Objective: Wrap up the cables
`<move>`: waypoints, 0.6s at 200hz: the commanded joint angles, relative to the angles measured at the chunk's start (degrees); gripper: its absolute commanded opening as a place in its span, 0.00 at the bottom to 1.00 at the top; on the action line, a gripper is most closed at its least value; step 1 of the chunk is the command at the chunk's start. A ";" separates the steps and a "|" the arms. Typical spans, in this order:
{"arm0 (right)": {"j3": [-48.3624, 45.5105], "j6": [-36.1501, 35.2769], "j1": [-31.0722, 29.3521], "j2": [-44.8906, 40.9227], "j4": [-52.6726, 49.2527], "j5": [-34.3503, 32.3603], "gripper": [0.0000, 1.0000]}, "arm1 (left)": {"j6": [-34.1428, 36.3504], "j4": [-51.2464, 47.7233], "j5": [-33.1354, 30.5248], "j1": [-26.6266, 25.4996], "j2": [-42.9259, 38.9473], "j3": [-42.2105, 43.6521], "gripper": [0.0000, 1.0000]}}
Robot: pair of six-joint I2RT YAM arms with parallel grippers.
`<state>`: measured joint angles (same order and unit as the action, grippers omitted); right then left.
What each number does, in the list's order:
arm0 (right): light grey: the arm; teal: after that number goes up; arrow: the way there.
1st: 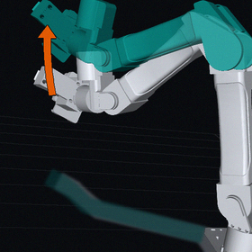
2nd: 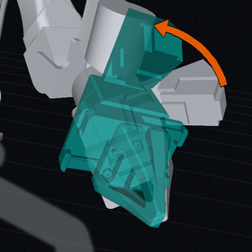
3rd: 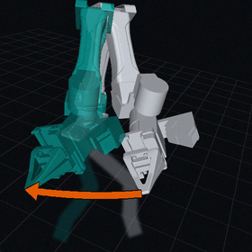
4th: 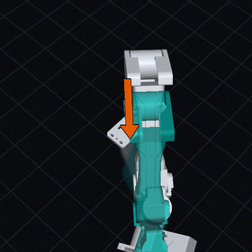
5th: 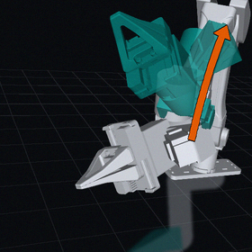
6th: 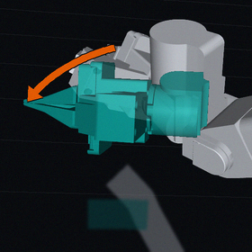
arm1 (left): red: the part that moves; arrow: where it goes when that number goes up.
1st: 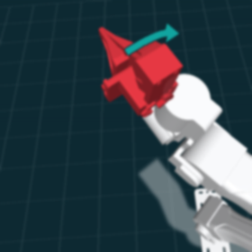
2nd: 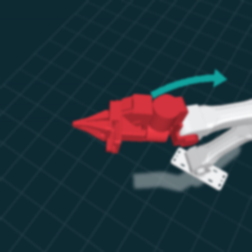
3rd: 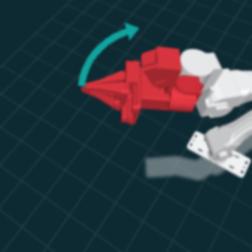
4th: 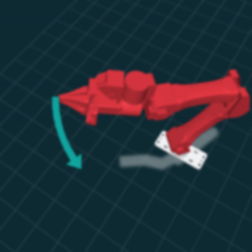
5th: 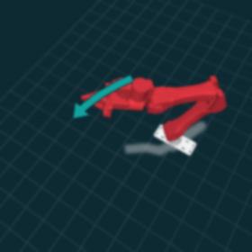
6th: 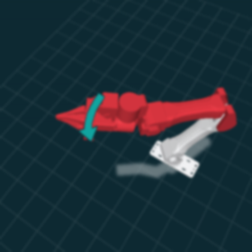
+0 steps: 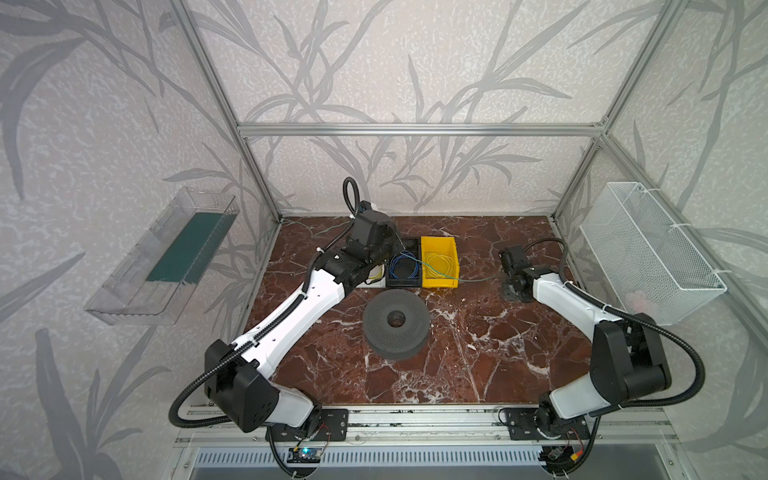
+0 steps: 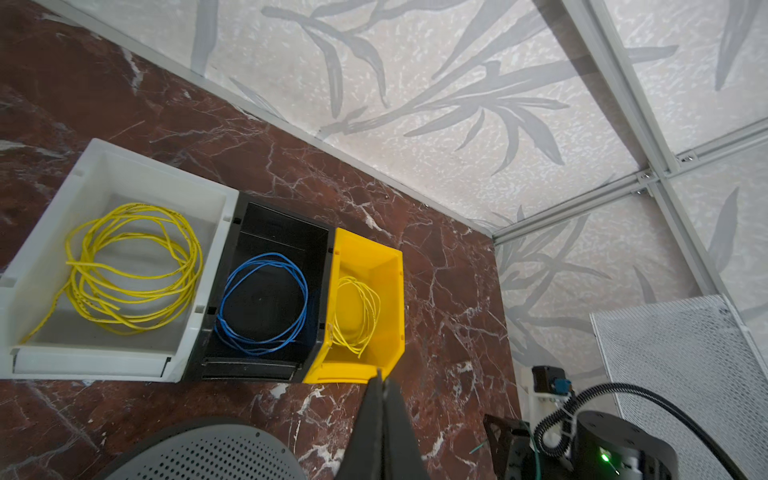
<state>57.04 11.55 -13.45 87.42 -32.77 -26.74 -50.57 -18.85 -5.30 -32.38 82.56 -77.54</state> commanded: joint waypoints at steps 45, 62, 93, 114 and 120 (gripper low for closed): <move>-0.49 -2.70 -6.31 -13.36 -6.05 9.56 0.78 | -2.95 8.95 -18.35 -5.88 8.81 -4.71 0.00; -0.74 -3.56 -6.32 -17.09 -7.72 13.95 0.79 | -4.27 8.55 -20.65 -6.29 11.45 -6.80 0.00; -0.23 -6.53 -7.25 -23.95 -11.87 24.86 0.80 | -6.74 6.95 -22.95 -7.23 16.33 -11.01 0.00; 0.83 -7.32 -7.97 -25.25 -16.90 29.76 0.81 | -8.54 7.36 -23.13 -6.95 17.89 -12.38 0.00; 0.97 -7.78 -8.74 -25.43 -17.82 31.22 0.81 | -8.66 7.08 -23.19 -6.99 18.34 -13.34 0.00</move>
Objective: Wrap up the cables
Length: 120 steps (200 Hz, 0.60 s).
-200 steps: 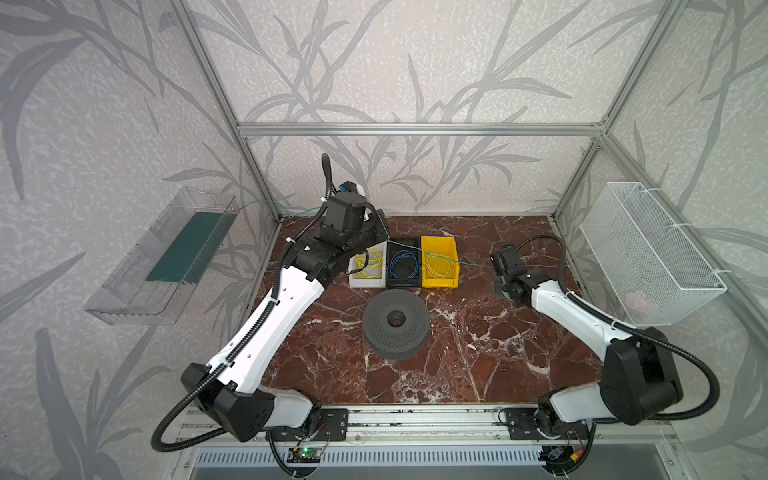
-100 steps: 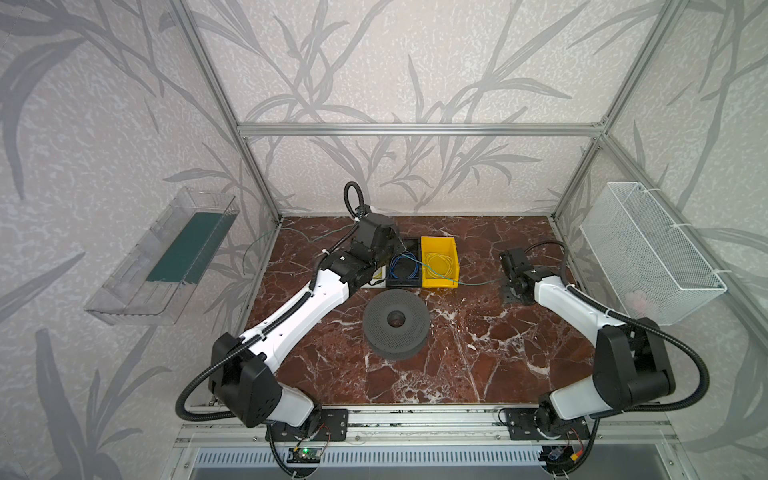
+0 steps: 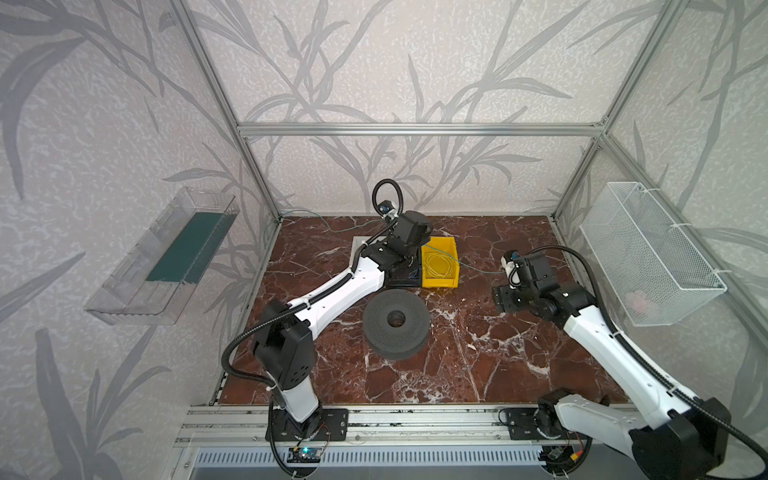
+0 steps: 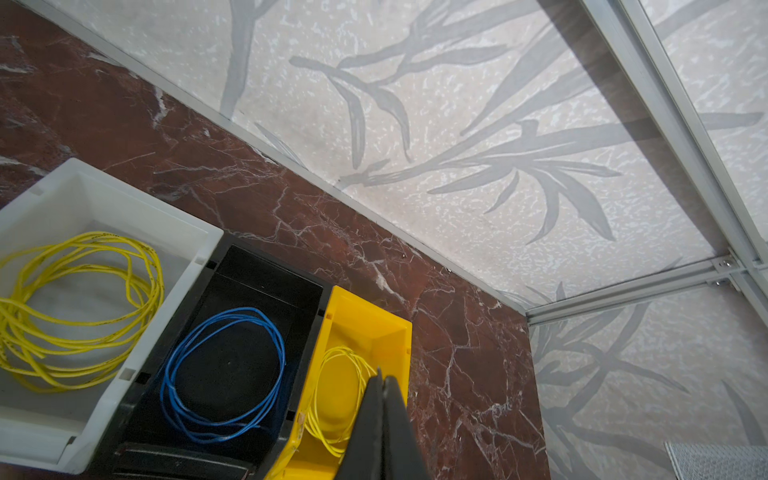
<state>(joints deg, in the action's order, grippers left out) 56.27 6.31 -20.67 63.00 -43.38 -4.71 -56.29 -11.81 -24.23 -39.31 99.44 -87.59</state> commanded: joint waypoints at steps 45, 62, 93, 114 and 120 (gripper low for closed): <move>4.53 -3.27 -5.54 2.87 -11.70 20.07 0.81 | -4.08 -0.28 -2.22 -0.09 4.15 -8.45 0.00; 4.52 -4.50 -5.64 2.07 -11.43 23.05 0.81 | -3.31 -1.57 -2.53 0.07 4.36 -10.57 0.00; 3.89 -3.02 -5.75 -6.25 -5.24 33.11 0.80 | -1.23 -4.49 -3.00 -0.03 5.19 -12.86 0.00; 7.55 -1.45 -5.77 -9.82 -1.65 38.51 0.80 | -0.84 -4.01 -2.66 -0.92 5.41 -11.11 0.00; 8.83 -1.07 -5.71 -10.06 -0.59 39.16 0.80 | -0.92 -3.52 -2.18 -1.25 5.58 -10.46 0.00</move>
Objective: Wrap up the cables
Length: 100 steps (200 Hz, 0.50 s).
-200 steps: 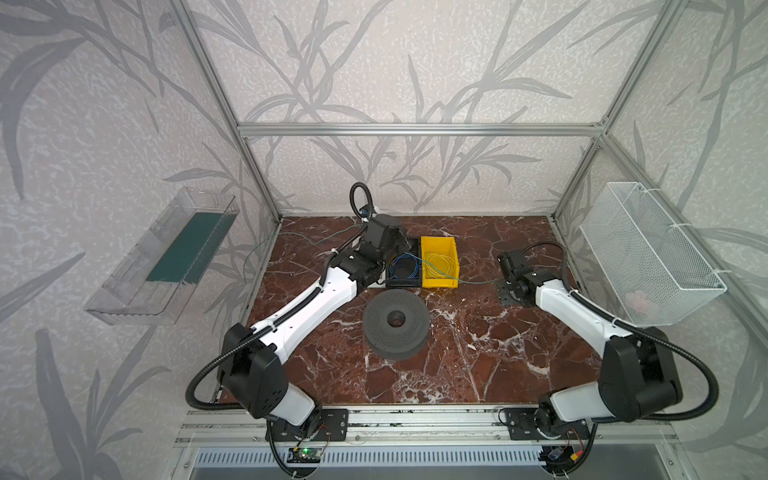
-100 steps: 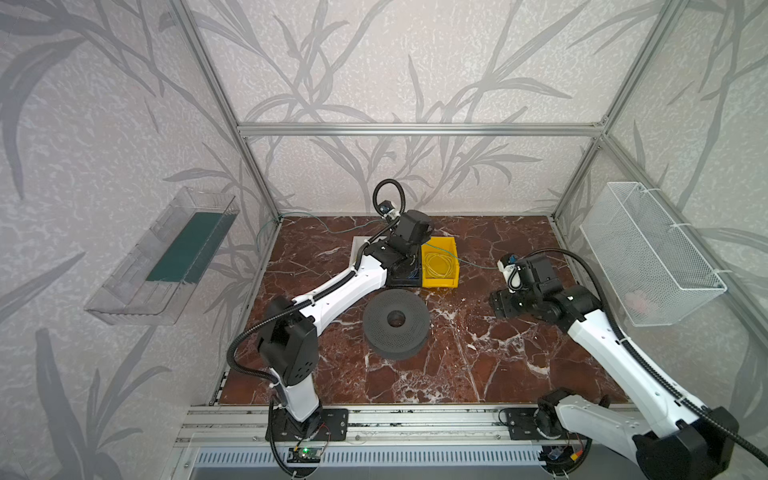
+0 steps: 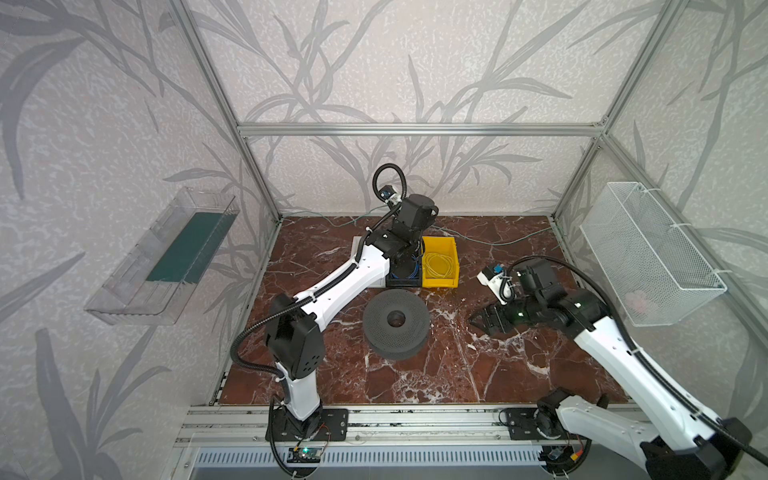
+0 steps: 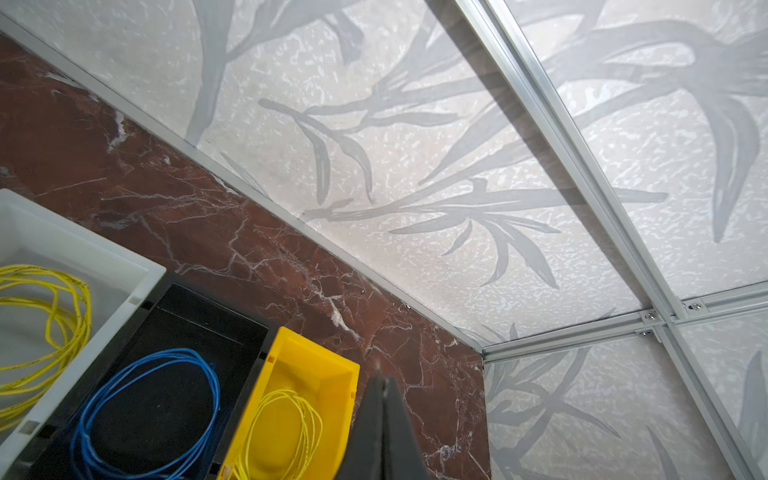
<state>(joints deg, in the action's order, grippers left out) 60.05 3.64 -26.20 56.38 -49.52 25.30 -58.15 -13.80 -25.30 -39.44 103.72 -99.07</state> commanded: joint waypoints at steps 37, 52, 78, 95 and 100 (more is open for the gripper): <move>15.84 -2.60 -0.19 2.53 8.01 3.81 0.75 | -1.39 3.77 2.58 -2.35 0.18 6.97 0.00; 18.35 -4.66 -0.09 6.27 9.45 0.39 0.76 | -1.22 3.85 2.71 -3.12 -0.86 8.13 0.00; 18.18 -7.78 -0.07 12.41 15.25 1.48 0.78 | -0.65 4.47 2.94 -4.06 -3.47 11.50 0.00; 18.04 -8.34 -0.08 16.21 18.23 2.75 0.78 | -0.74 5.05 4.52 -4.24 -5.02 13.44 0.00; 17.95 -8.73 -0.08 17.05 19.00 3.25 0.78 | -0.67 5.12 5.24 -4.24 -5.58 14.00 0.00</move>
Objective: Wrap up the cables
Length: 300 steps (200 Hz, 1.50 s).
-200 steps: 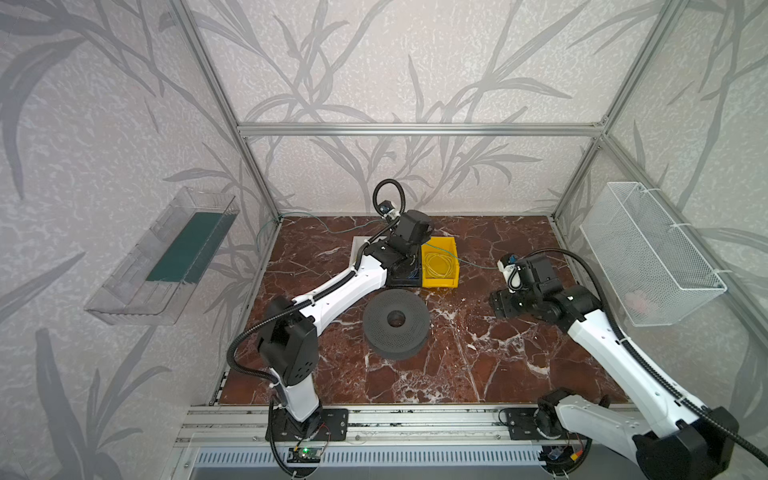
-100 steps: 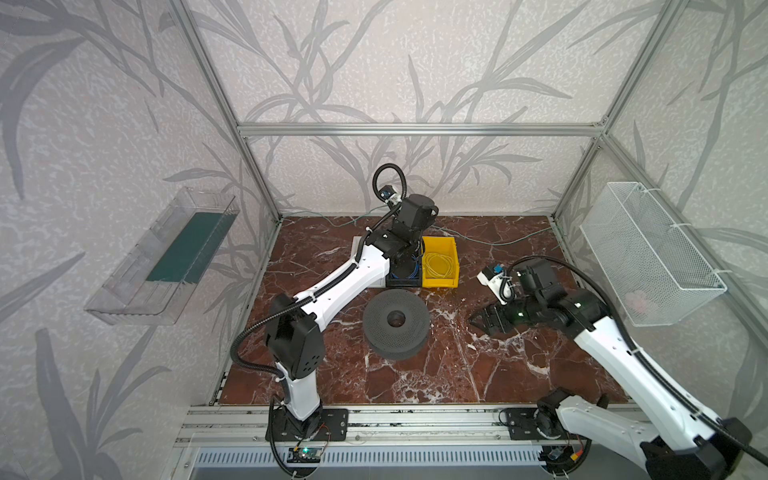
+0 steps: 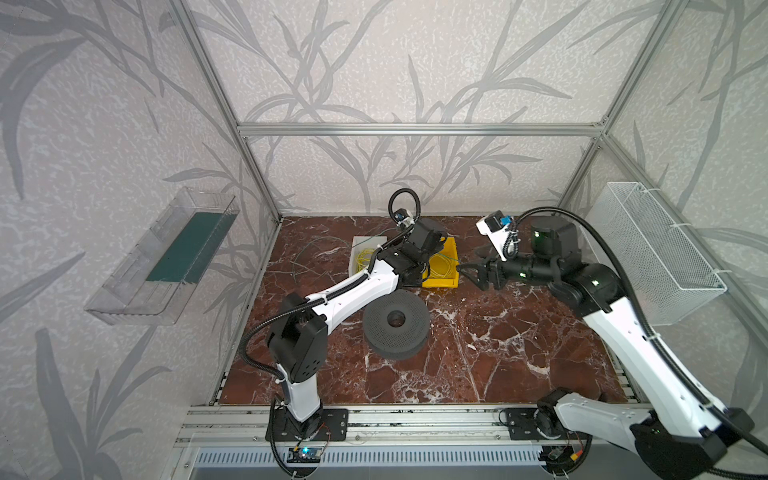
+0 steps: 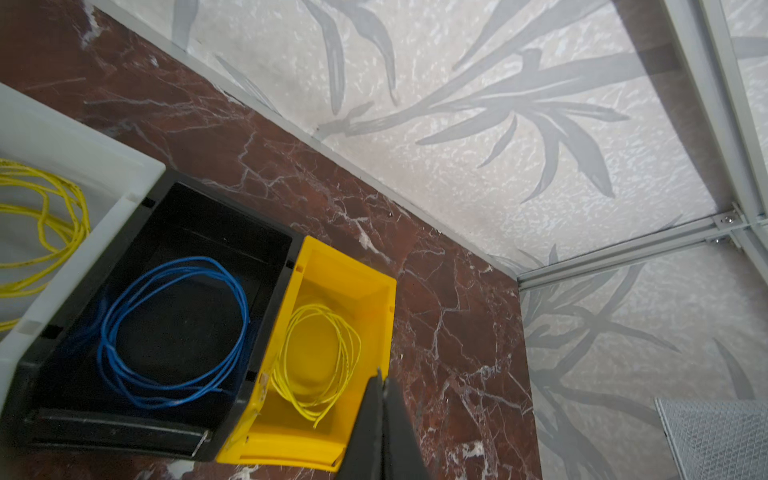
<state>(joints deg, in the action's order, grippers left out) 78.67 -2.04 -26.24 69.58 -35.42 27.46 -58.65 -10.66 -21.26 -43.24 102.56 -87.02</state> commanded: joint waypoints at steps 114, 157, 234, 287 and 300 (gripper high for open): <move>-6.11 -4.81 3.34 13.40 16.39 9.70 0.74 | 2.14 -3.01 11.00 -0.70 -10.20 5.05 0.00; -4.93 -5.66 2.65 15.58 15.31 11.91 0.66 | 2.60 -2.26 11.59 -1.04 -9.75 5.13 0.00; -5.46 -5.09 2.21 17.42 17.94 14.63 0.24 | 3.70 -1.49 13.41 -1.23 -10.01 5.04 0.00; -5.73 -5.83 2.00 17.55 18.73 15.08 0.00 | 5.45 -2.58 13.41 -1.17 -12.09 5.99 0.20; -6.15 -5.69 1.98 17.17 19.33 15.08 0.00 | 6.34 -2.91 14.10 -1.05 -12.68 6.12 0.45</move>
<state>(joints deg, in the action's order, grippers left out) 72.62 -7.35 -24.47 86.87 -18.83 42.46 -53.78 -12.51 -7.79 -44.14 93.17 -81.58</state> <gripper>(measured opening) 0.055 0.247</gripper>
